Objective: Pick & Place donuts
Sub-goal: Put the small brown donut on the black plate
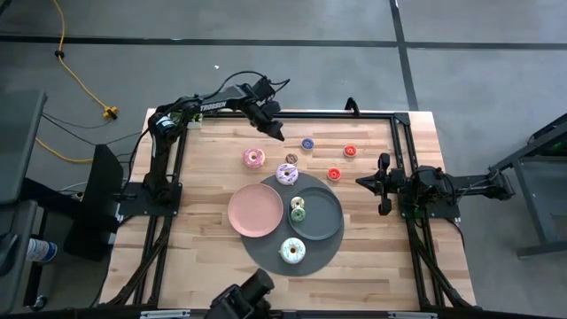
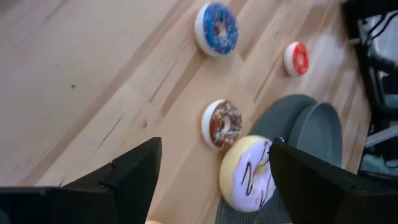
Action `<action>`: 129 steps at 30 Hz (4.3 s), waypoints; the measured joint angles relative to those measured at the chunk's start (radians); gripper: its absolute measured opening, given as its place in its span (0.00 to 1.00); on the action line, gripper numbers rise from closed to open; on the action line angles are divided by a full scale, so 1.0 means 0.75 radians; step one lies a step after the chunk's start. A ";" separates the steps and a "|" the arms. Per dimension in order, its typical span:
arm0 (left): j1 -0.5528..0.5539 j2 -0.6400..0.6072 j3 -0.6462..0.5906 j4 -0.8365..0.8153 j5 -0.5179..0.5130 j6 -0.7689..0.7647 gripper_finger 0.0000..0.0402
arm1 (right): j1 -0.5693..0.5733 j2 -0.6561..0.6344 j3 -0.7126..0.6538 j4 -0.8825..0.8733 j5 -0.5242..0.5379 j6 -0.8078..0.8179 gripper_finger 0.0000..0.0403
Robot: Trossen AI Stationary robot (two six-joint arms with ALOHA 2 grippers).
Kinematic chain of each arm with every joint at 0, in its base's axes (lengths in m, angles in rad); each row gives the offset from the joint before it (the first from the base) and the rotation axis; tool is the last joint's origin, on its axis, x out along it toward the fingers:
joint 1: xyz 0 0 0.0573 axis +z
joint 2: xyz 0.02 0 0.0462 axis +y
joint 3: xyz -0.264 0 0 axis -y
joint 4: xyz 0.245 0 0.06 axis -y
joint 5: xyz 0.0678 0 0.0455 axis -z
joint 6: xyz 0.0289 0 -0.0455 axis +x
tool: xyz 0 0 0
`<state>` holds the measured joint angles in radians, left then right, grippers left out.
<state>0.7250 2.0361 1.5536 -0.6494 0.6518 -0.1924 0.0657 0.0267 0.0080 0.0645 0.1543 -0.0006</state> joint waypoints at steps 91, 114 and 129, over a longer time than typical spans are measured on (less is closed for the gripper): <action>-0.217 0.182 0.008 0.099 -0.170 -0.831 0.71 | 0.000 0.000 0.000 0.000 0.000 0.000 0.00; -0.273 0.184 0.019 0.137 -0.334 -0.879 0.71 | 0.000 0.000 0.000 0.000 0.000 0.000 0.00; -0.304 0.185 0.033 0.135 -0.379 -0.877 0.71 | 0.000 0.000 0.000 0.000 0.000 0.000 0.00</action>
<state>0.4972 2.1750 1.5784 -0.5480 0.3673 -0.8505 0.0655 0.0269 0.0079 0.0647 0.1540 -0.0006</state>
